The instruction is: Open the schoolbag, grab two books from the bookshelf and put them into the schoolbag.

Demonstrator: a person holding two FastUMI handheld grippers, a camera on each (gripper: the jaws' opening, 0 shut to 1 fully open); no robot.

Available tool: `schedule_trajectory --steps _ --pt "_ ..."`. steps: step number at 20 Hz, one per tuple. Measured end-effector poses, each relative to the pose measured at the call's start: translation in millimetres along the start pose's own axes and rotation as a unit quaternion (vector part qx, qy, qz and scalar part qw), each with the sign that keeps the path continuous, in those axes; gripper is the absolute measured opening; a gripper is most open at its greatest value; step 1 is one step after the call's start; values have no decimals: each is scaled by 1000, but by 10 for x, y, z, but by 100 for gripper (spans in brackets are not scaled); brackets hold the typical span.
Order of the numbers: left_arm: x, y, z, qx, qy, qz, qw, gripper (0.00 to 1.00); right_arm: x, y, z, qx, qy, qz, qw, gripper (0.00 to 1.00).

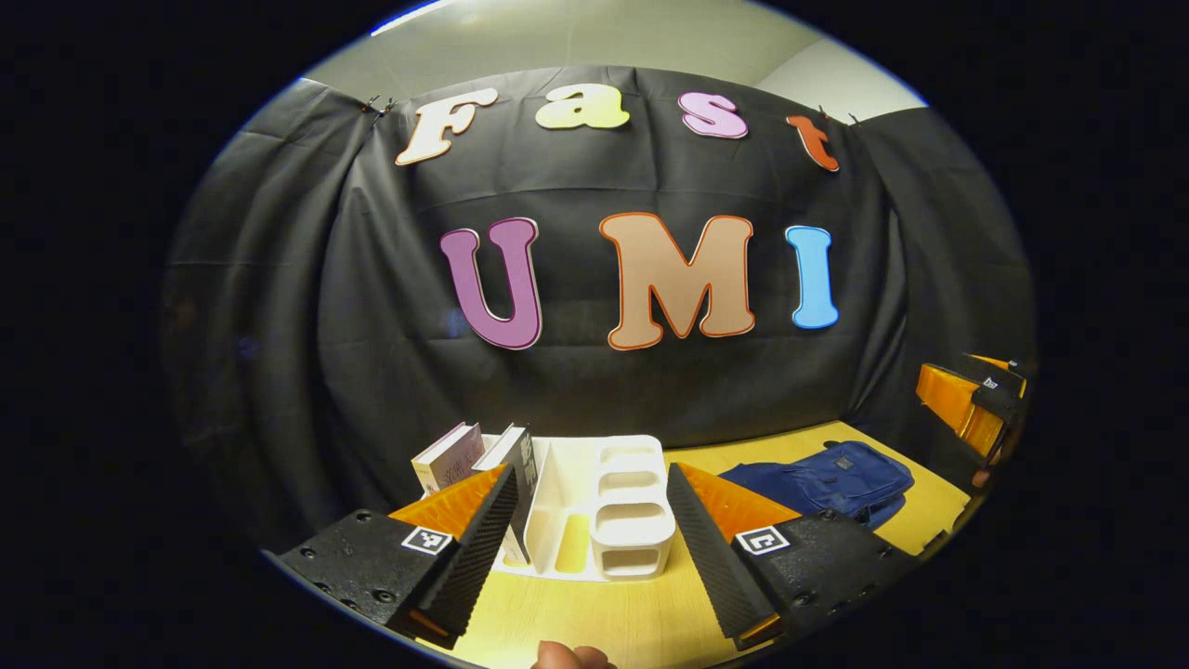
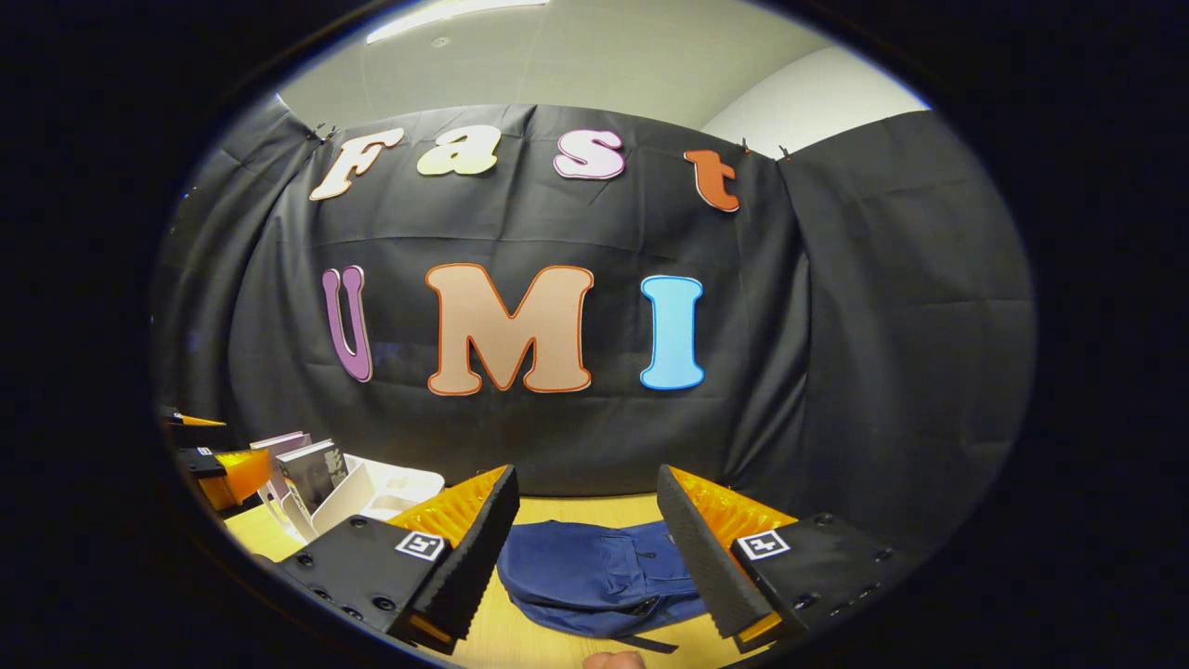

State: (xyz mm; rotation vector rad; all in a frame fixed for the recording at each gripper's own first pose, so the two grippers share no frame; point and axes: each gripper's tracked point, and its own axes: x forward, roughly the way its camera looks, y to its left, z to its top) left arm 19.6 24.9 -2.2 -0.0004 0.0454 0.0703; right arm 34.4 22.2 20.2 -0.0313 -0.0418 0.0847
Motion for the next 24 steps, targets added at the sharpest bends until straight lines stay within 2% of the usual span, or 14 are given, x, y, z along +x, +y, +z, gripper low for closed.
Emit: schedule_trajectory --steps 3,5,8,10,12,14,17,24 --pt "63 37 -2 -8 10 1 1000 94 50 37 -46 -24 1 10 1000 98" --pt "91 56 14 -6 10 1 1000 95 119 55 -134 -82 0 28 996 96" --pt "128 46 26 1 8 0 1000 95 214 137 -261 -191 -7 65 979 95" --pt "140 22 48 5 6 -3 1000 94 272 239 -384 -263 -16 93 960 94" --pt "152 22 76 10 3 -2 1000 94 354 293 -550 -332 -18 117 936 93" --pt "173 32 88 15 0 0 1000 94 396 369 -816 -378 -4 141 915 92" --pt "197 108 114 20 -2 11 1000 93 469 382 -1296 -430 30 169 887 90" --pt "219 322 35 17 7 38 999 93 642 408 -2459 -510 104 233 821 90"
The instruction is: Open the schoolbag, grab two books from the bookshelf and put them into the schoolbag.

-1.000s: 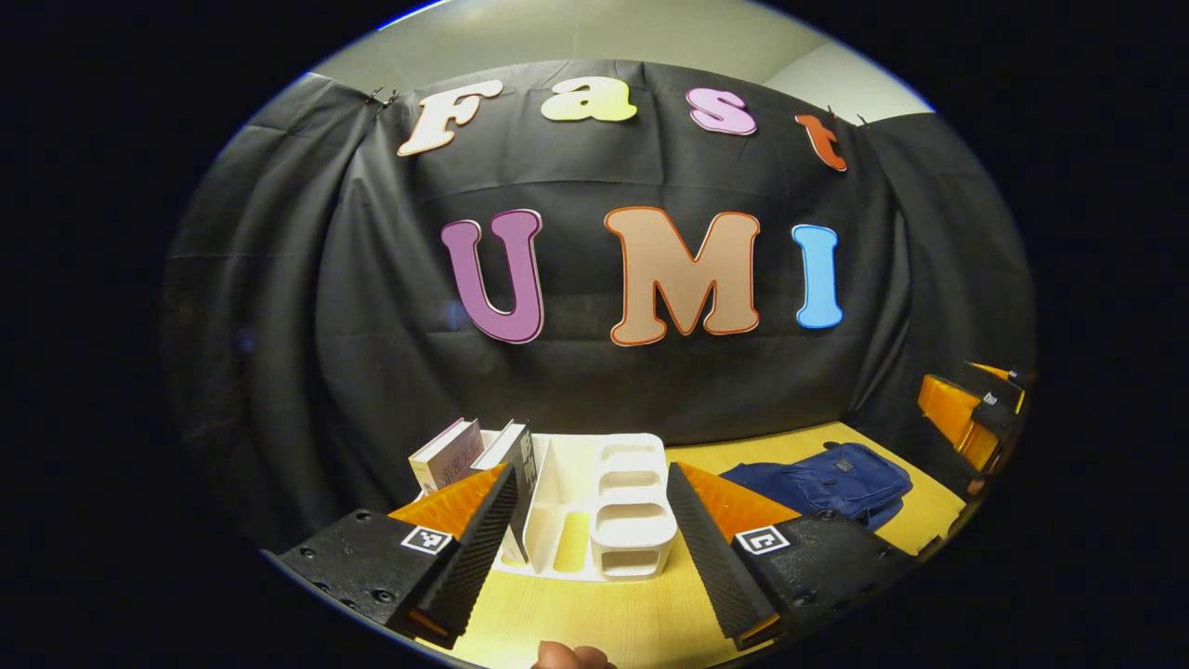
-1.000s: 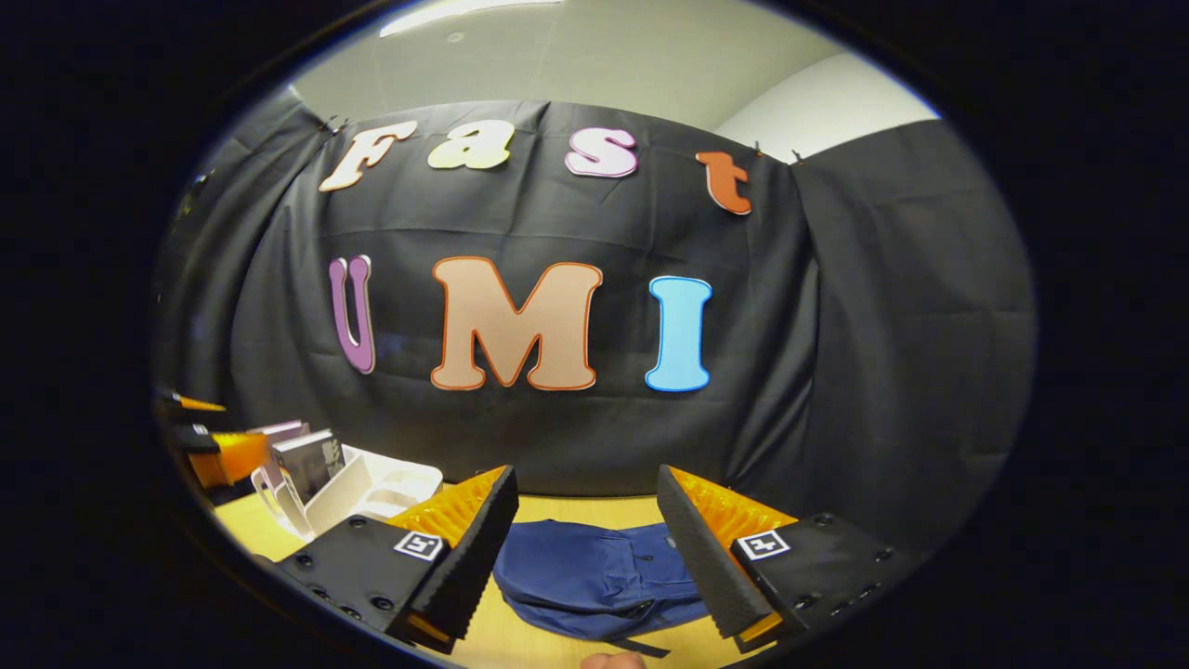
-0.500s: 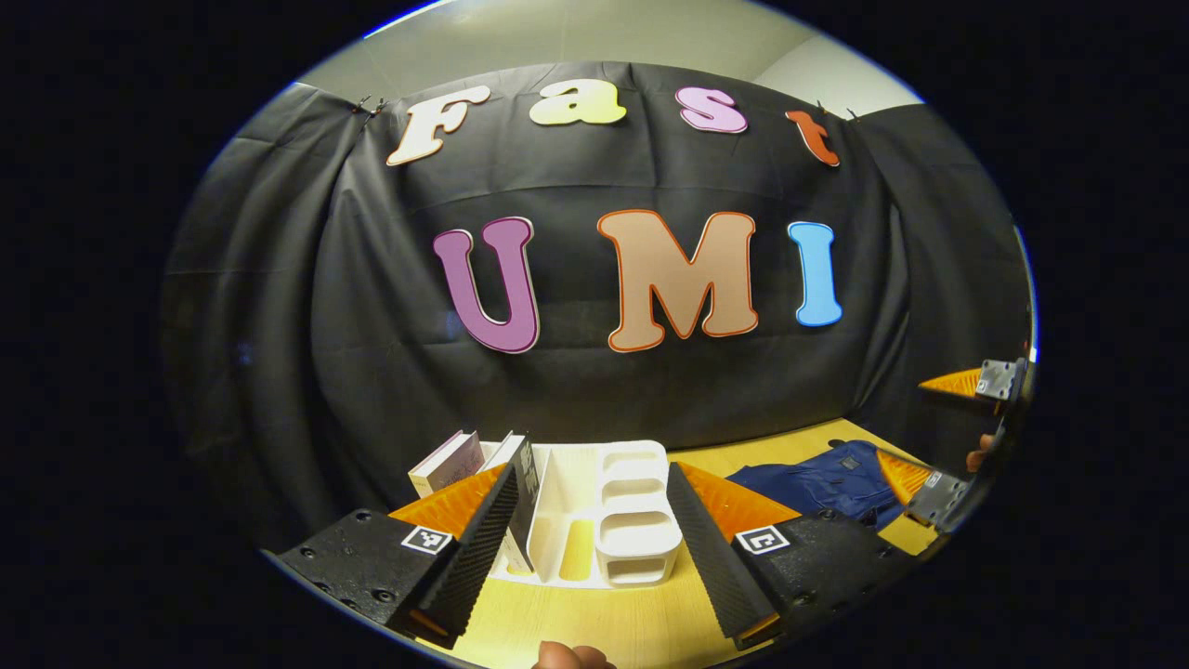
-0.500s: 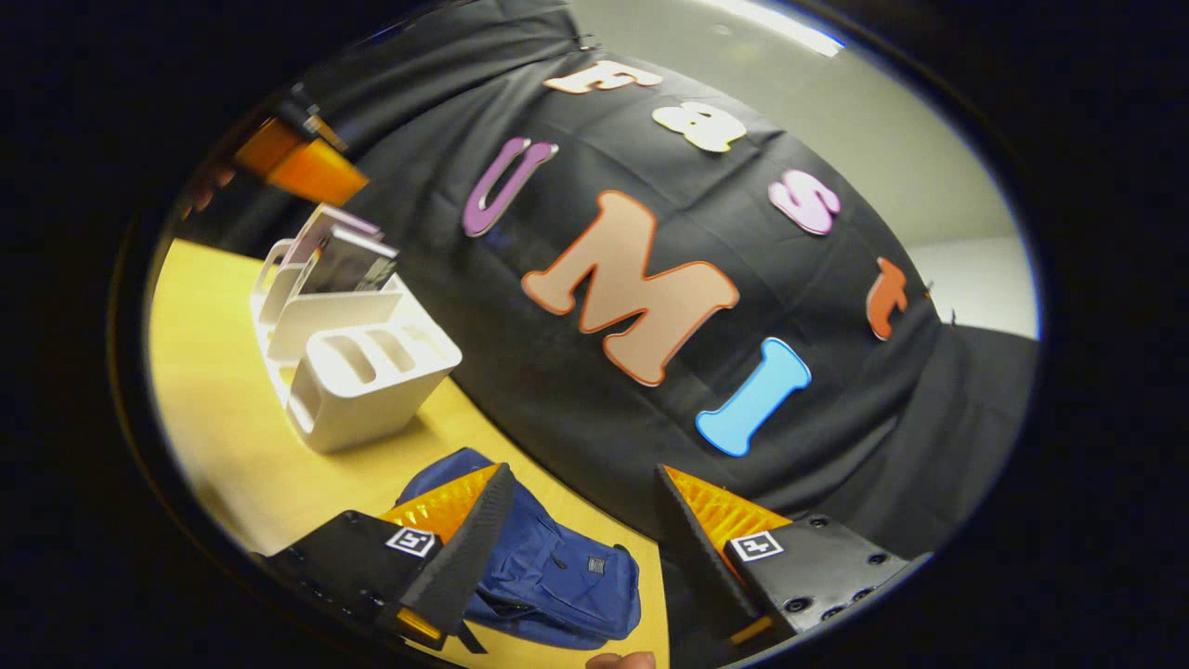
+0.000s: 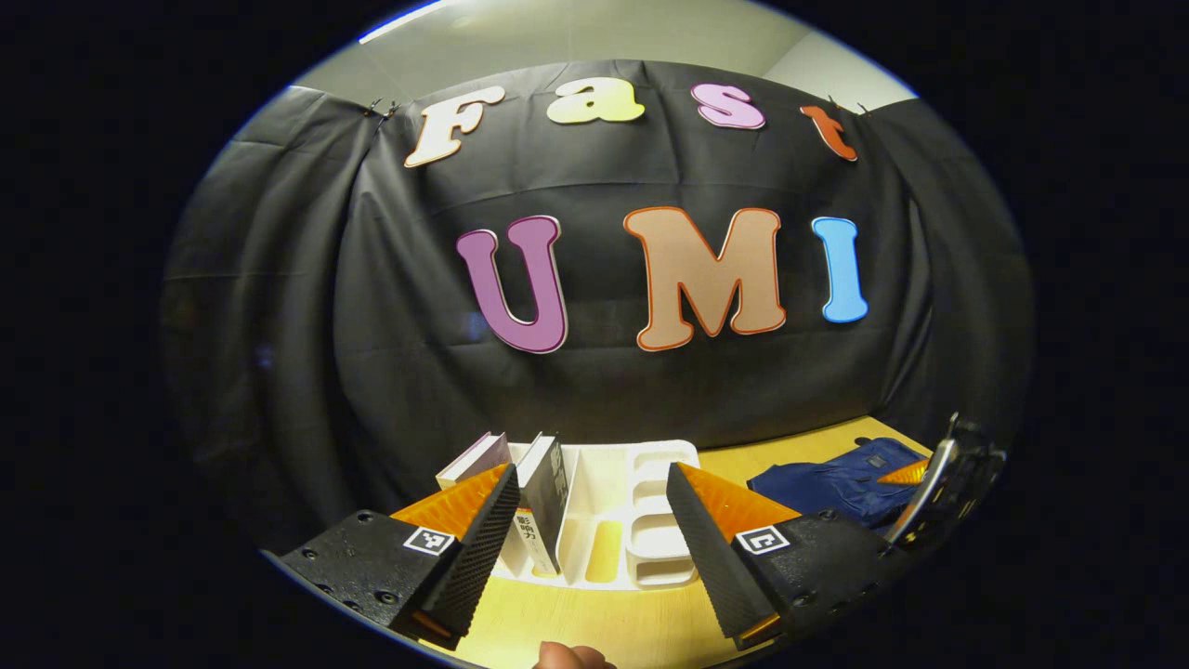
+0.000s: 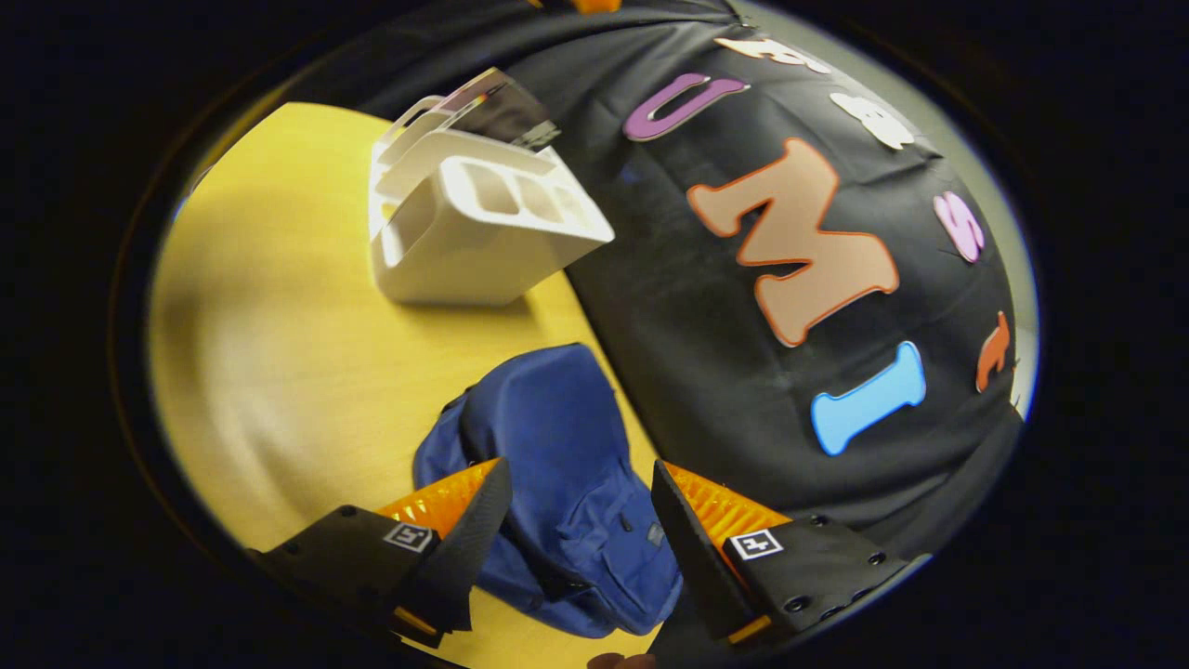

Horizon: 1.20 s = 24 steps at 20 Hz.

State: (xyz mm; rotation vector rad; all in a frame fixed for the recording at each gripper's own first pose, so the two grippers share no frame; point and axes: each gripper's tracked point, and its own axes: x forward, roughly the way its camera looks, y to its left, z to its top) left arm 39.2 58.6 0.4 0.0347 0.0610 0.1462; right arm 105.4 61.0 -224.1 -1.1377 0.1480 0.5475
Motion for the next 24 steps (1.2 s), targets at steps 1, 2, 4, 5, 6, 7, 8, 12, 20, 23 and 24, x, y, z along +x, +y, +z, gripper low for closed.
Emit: schedule_trajectory --steps 1,2,4,5,6,7,8,12,20,23,24 --pt "12 23 -19 -1 3 3 1000 94 92 64 -55 -10 6 11 1000 90" --pt "7 49 -30 -1 4 6 1000 94 161 124 -117 -19 11 19 1000 90" --pt "18 81 -38 -1 5 11 1000 94 291 248 -190 -42 22 30 998 90" --pt "18 86 -45 -1 6 12 1000 94 327 306 -214 -53 26 34 998 90" --pt "25 105 -66 -2 9 14 1000 93 386 348 -228 -62 30 35 997 89" --pt "26 120 -83 -3 12 16 1000 94 418 373 -250 -66 32 37 997 89" --pt "18 143 -101 -3 14 19 1000 94 453 388 -250 -70 33 39 996 99" --pt "41 232 -120 1 20 32 999 93 650 379 -200 -93 24 39 995 94" --pt "39 317 -152 -5 25 50 998 94 924 428 -196 -82 48 59 994 64" --pt "46 343 -150 -6 24 57 998 93 959 468 -245 -66 65 68 993 34" --pt "44 341 -153 -7 25 59 998 93 967 469 -260 -56 71 68 994 24"
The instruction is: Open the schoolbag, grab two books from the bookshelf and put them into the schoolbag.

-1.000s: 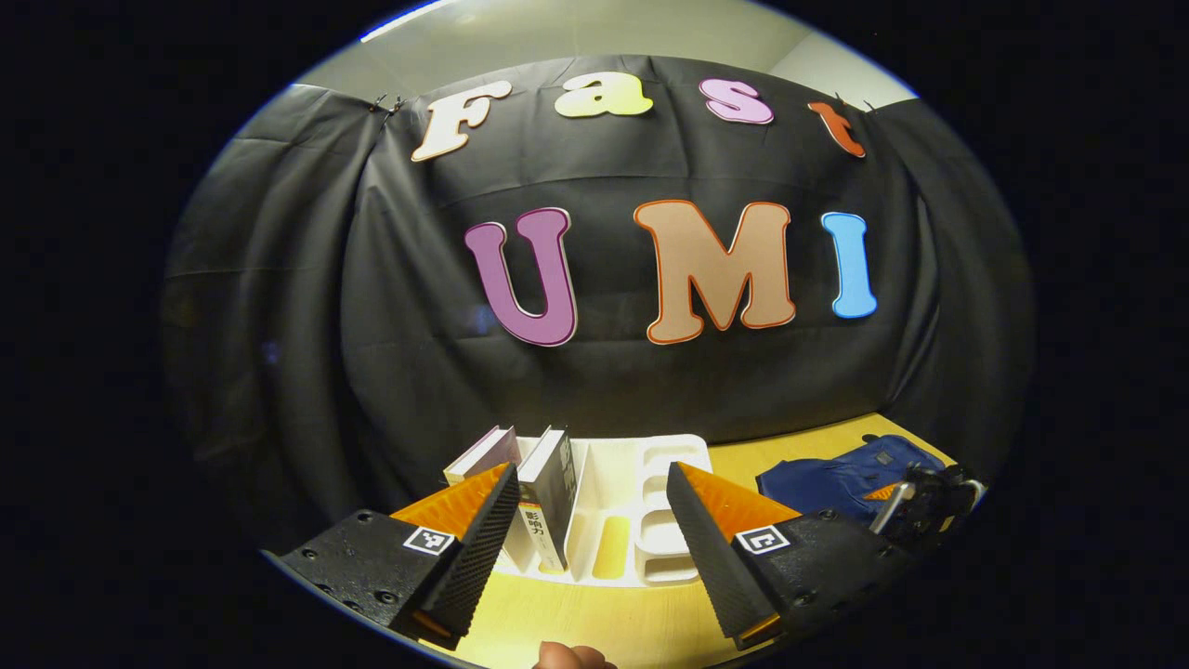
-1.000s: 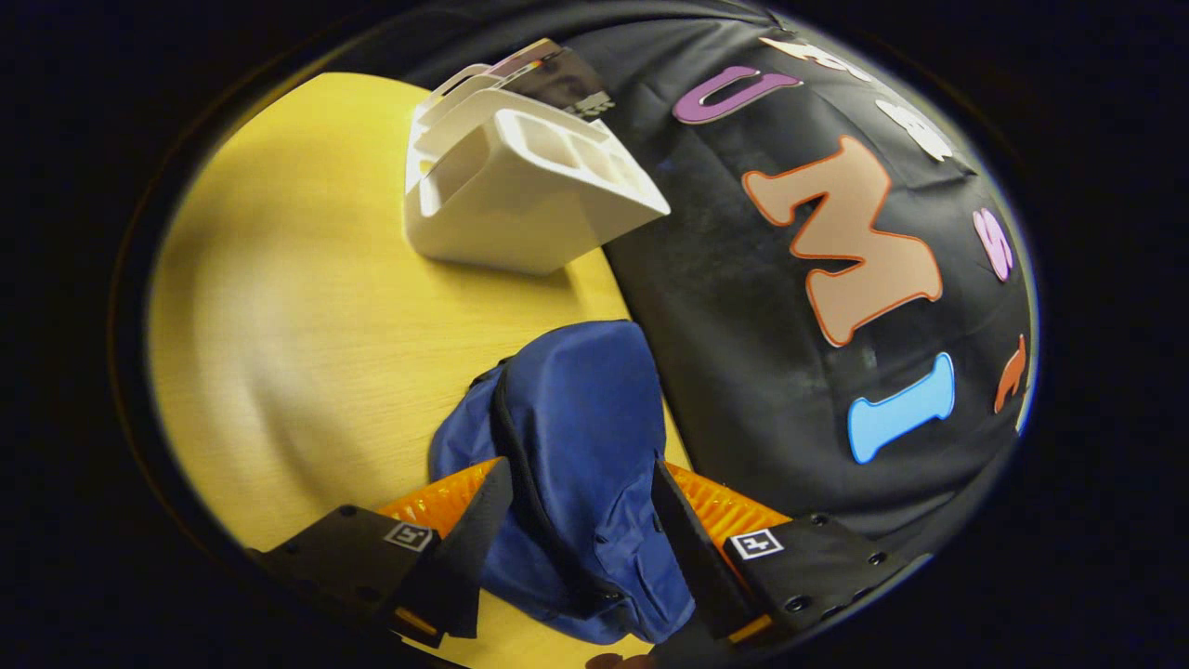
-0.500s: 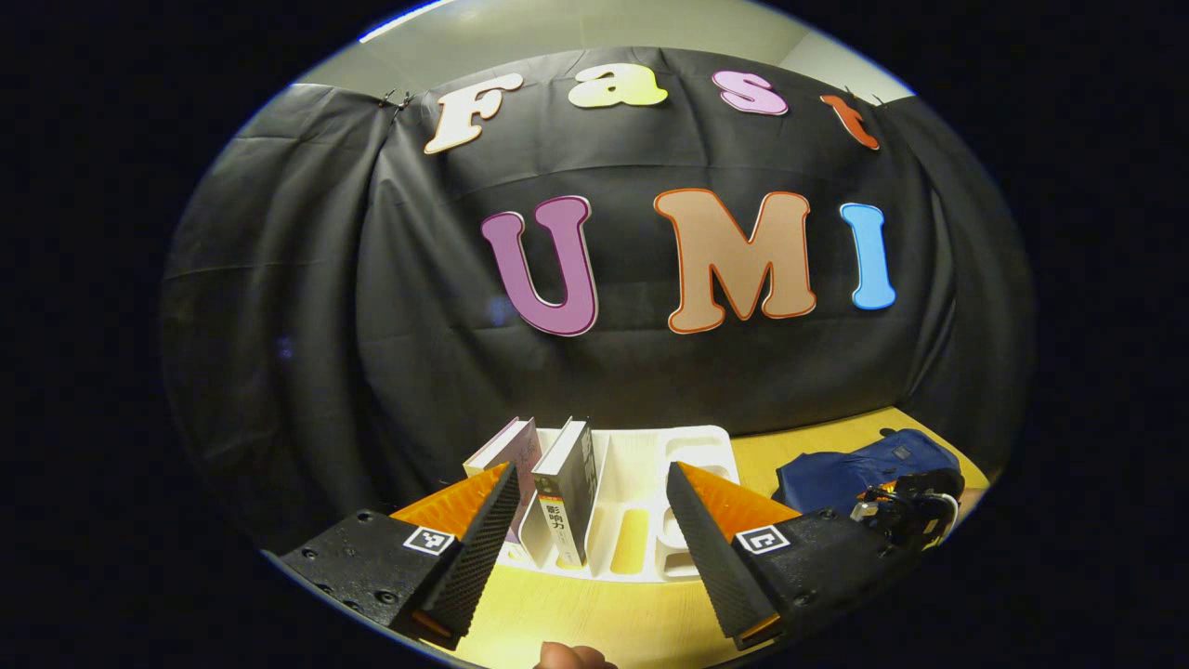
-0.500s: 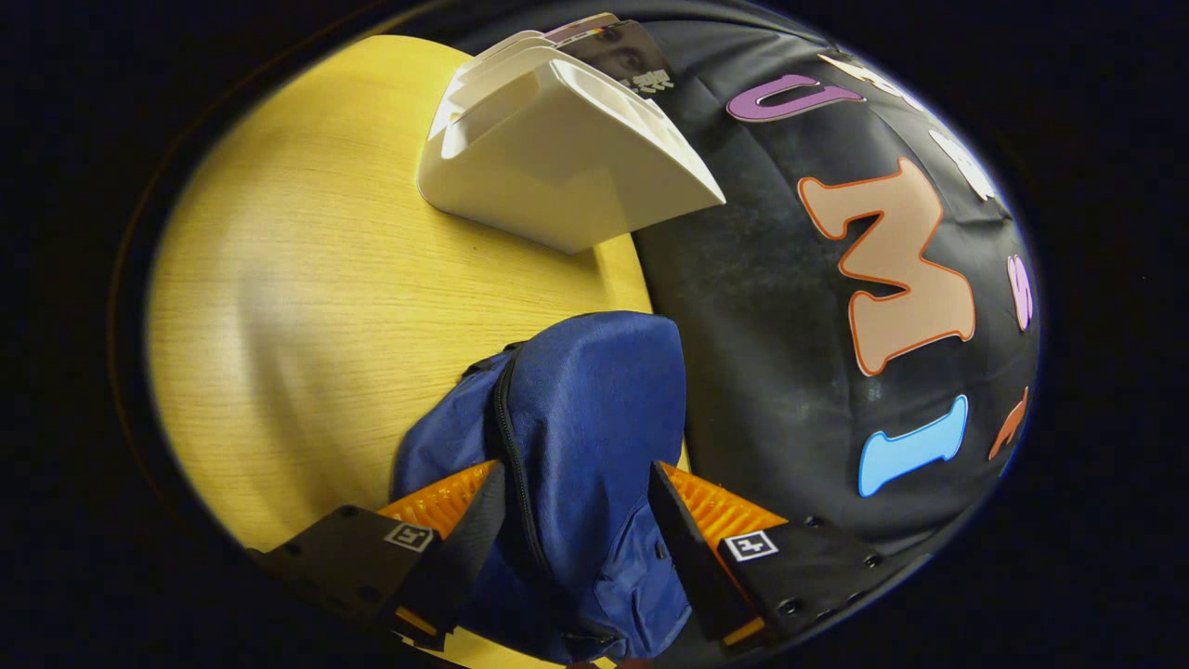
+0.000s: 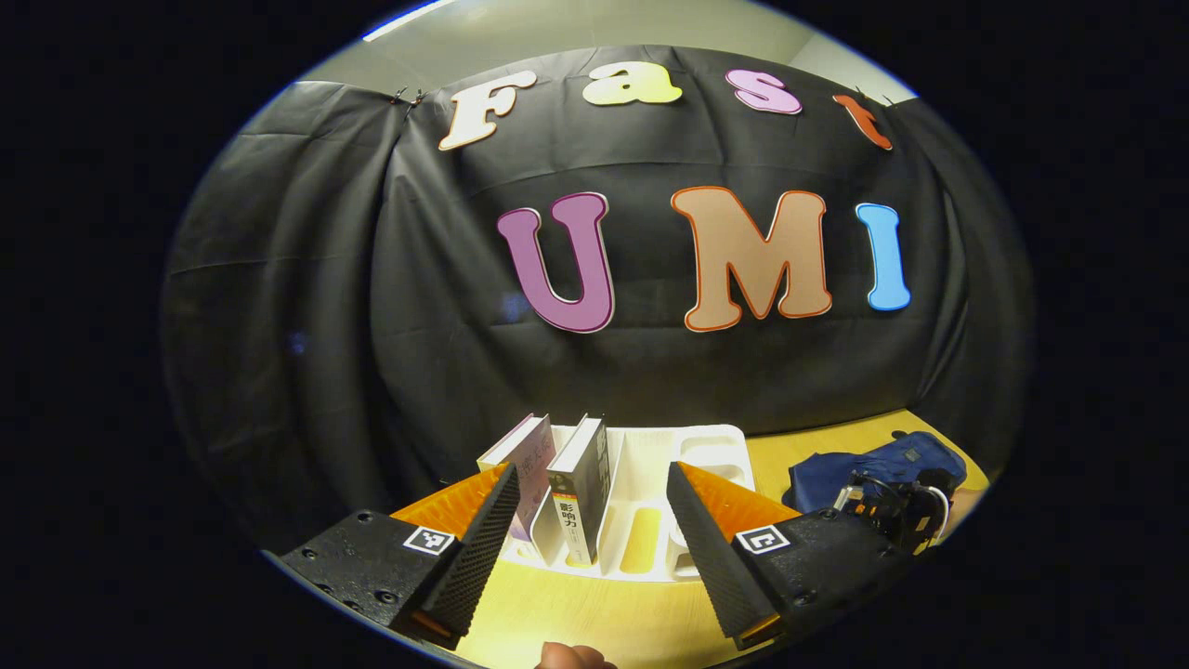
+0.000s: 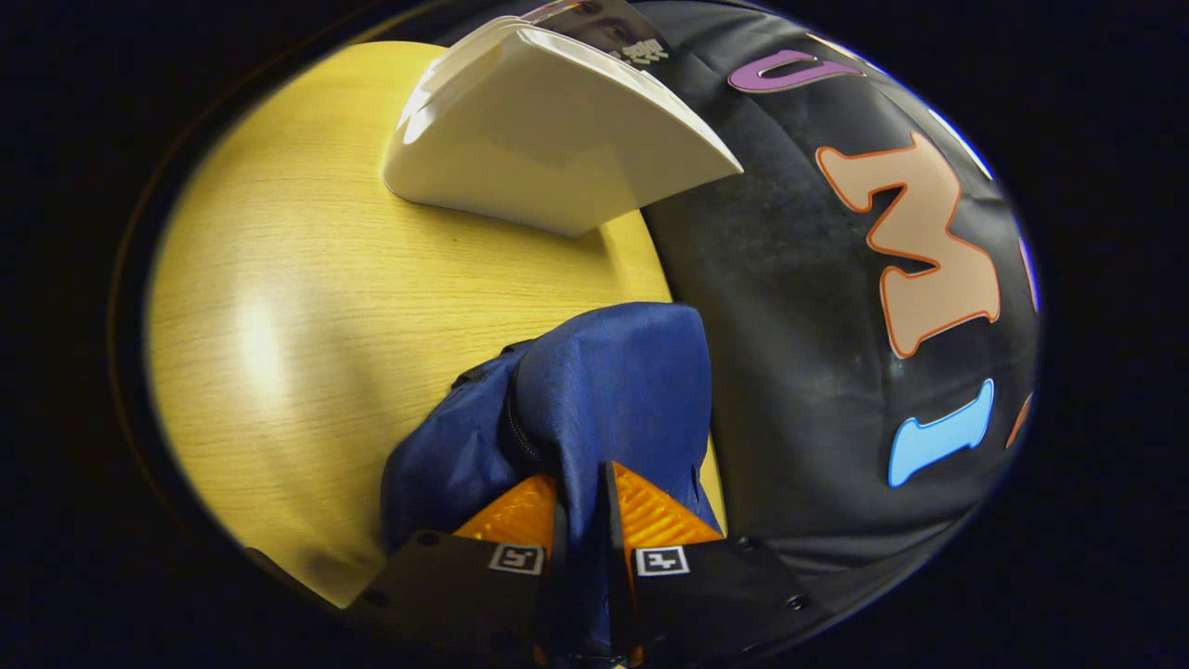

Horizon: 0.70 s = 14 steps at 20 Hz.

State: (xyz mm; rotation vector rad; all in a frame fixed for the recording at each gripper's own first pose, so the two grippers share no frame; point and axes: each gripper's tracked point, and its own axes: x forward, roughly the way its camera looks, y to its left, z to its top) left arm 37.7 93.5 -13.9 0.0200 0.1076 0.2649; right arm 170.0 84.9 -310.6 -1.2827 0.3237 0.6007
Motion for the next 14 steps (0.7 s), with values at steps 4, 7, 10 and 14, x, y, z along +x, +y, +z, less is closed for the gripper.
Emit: schedule_trajectory --steps 4,7,10,14 --pt "-4 10 -4 -3 1 4 1000 94 30 109 -69 -4 20 35 999 10" --pt "11 18 12 -1 -5 3 1000 94 51 120 -103 23 39 44 998 6" --pt "10 23 29 -4 -7 5 1000 93 61 118 -100 82 56 62 993 7" --pt "44 55 38 -8 -8 9 1000 94 70 108 -104 112 72 85 987 0"
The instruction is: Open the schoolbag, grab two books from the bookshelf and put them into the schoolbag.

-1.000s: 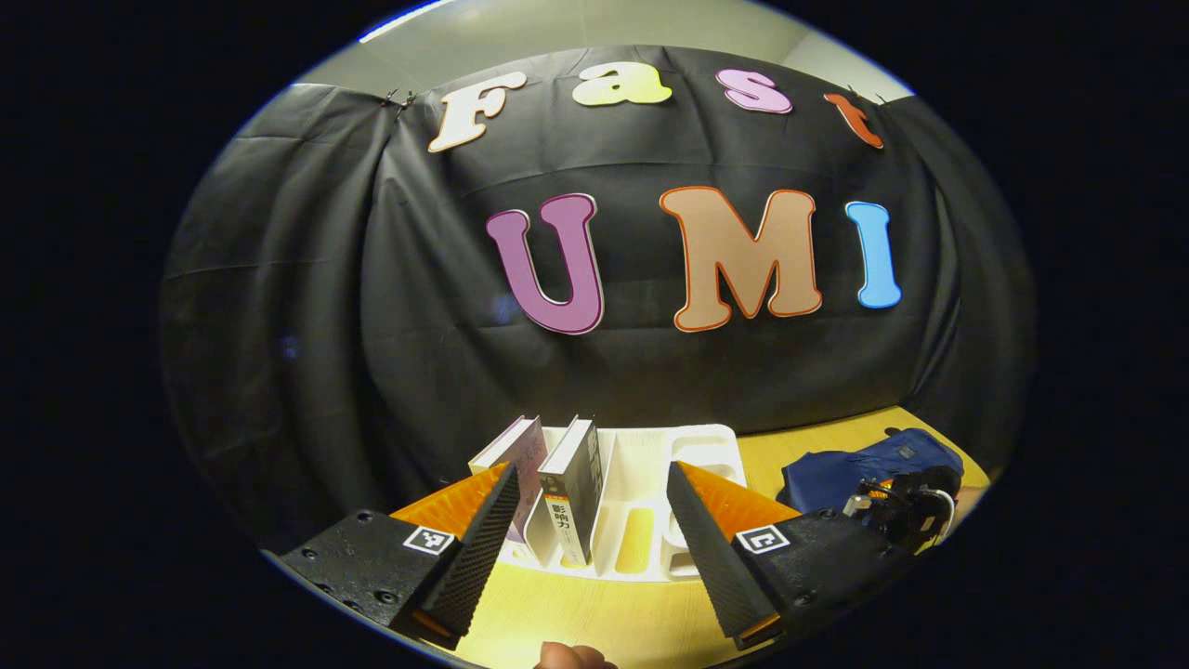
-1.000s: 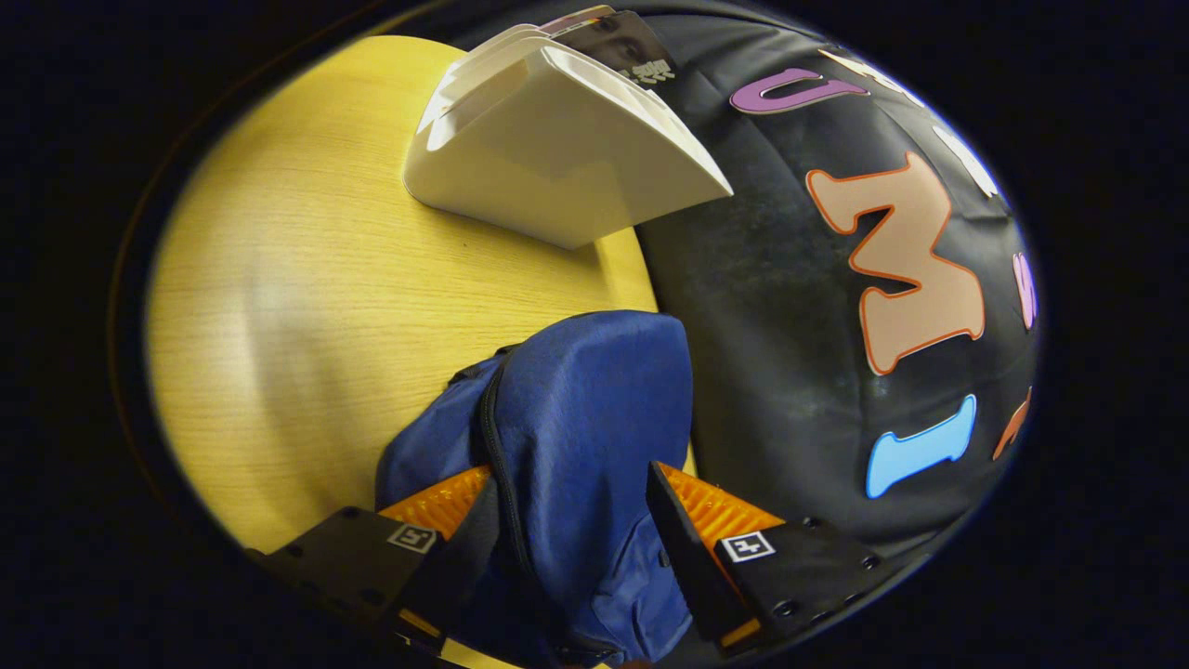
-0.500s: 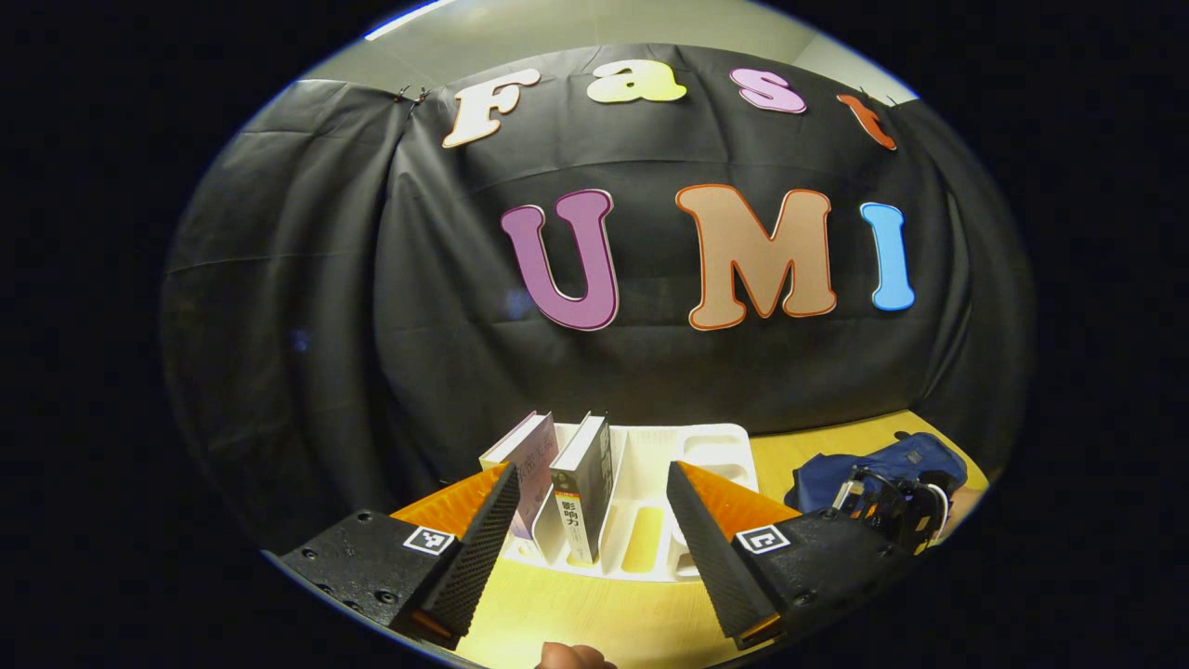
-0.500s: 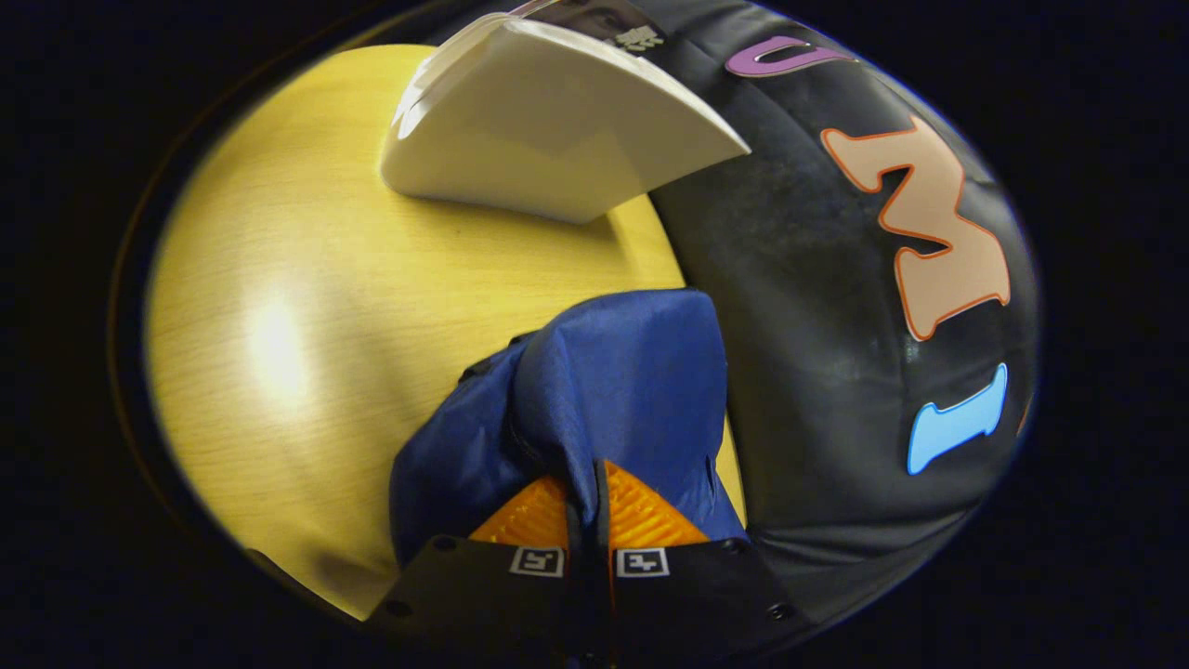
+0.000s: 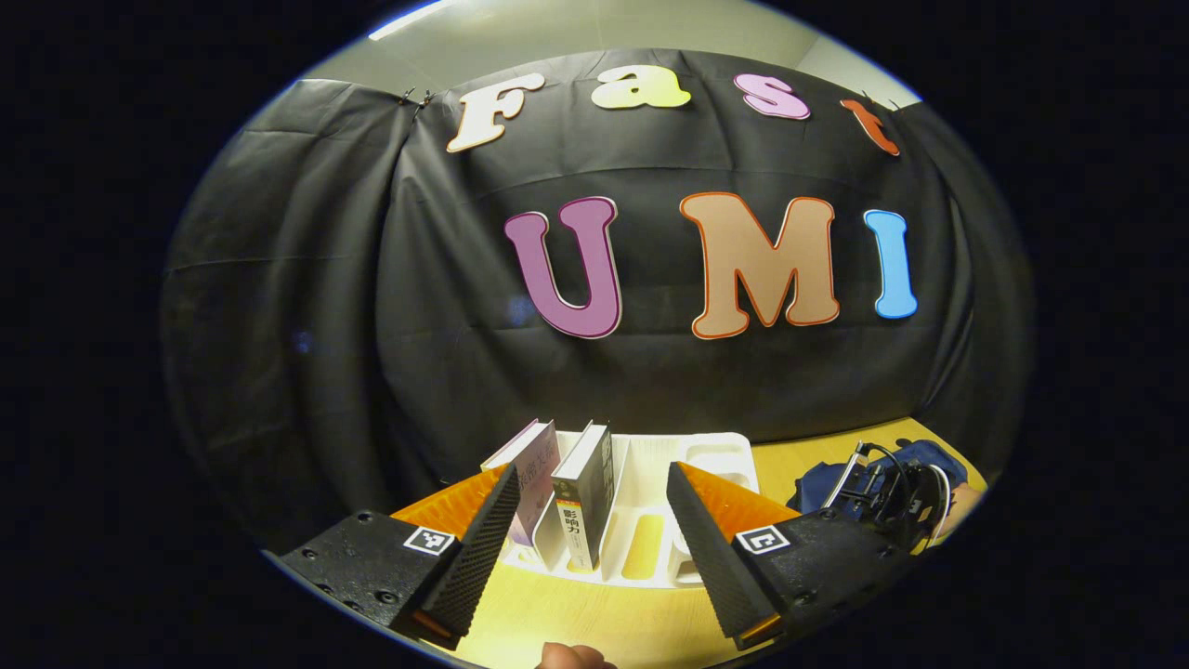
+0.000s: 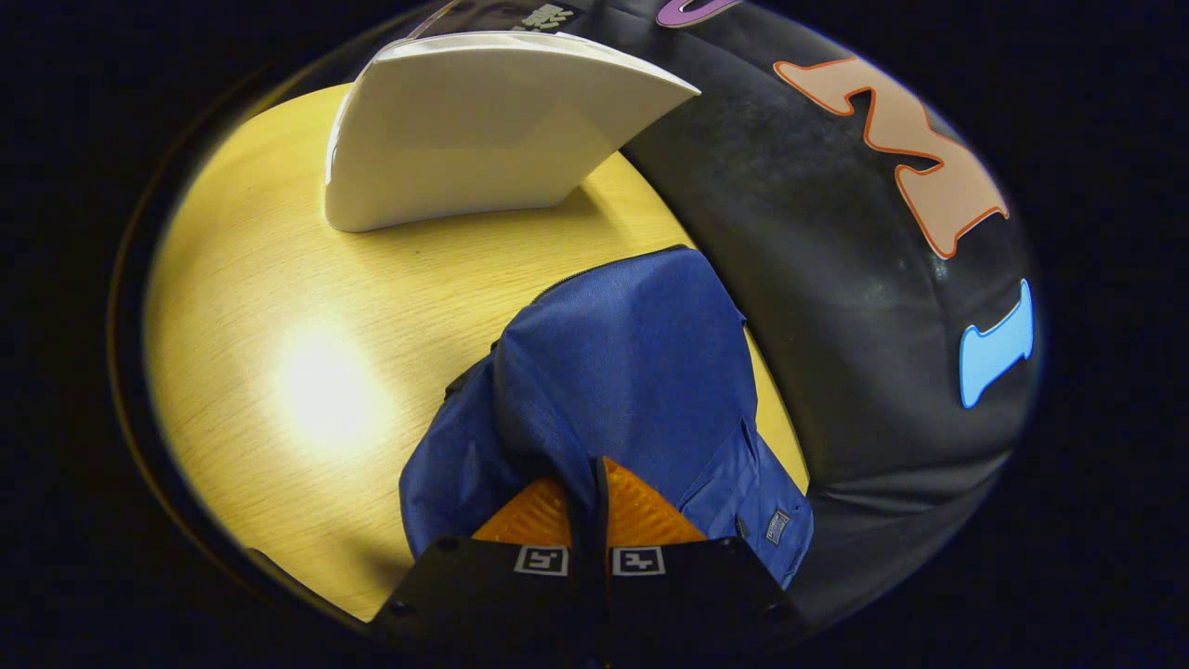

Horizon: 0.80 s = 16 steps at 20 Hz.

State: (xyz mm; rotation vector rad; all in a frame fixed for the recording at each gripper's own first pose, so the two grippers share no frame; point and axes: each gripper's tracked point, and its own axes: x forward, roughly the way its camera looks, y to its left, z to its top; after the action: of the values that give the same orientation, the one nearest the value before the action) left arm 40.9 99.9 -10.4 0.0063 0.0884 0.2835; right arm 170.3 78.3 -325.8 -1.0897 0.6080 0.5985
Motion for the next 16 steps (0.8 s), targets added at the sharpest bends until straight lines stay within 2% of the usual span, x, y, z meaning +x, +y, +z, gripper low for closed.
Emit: schedule_trajectory --steps 3,4,5,6,7,9,10,13,15,16 --pt "11 24 8 -3 0 3 1000 94 -41 -20 2 -1 -3 5 1000 4" --pt "1 21 -3 -6 -1 1 1000 94 -70 -46 20 8 -4 7 1000 0" --pt "4 9 -4 -8 1 -1 1000 93 -100 -76 28 18 -7 10 1000 4" --pt "14 4 -26 -10 3 -2 1000 94 -136 -116 52 29 -12 13 999 0" --pt "17 -7 -25 -11 4 -3 1000 94 -180 -161 69 42 -17 16 999 4" --pt "33 -31 -25 -12 3 -7 1000 93 -283 -273 113 71 -29 21 997 0" --pt "45 -45 -11 -12 2 -9 1000 94 -334 -350 153 89 -35 22 995 4" --pt "87 -88 5 -8 2 -16 1000 94 -496 -619 225 154 -59 20 986 2" --pt "118 -113 5 -8 3 -21 1000 94 -593 -812 239 210 -71 21 975 0" --pt "132 -126 5 -7 3 -22 1000 94 -639 -913 235 242 -79 22 967 3"
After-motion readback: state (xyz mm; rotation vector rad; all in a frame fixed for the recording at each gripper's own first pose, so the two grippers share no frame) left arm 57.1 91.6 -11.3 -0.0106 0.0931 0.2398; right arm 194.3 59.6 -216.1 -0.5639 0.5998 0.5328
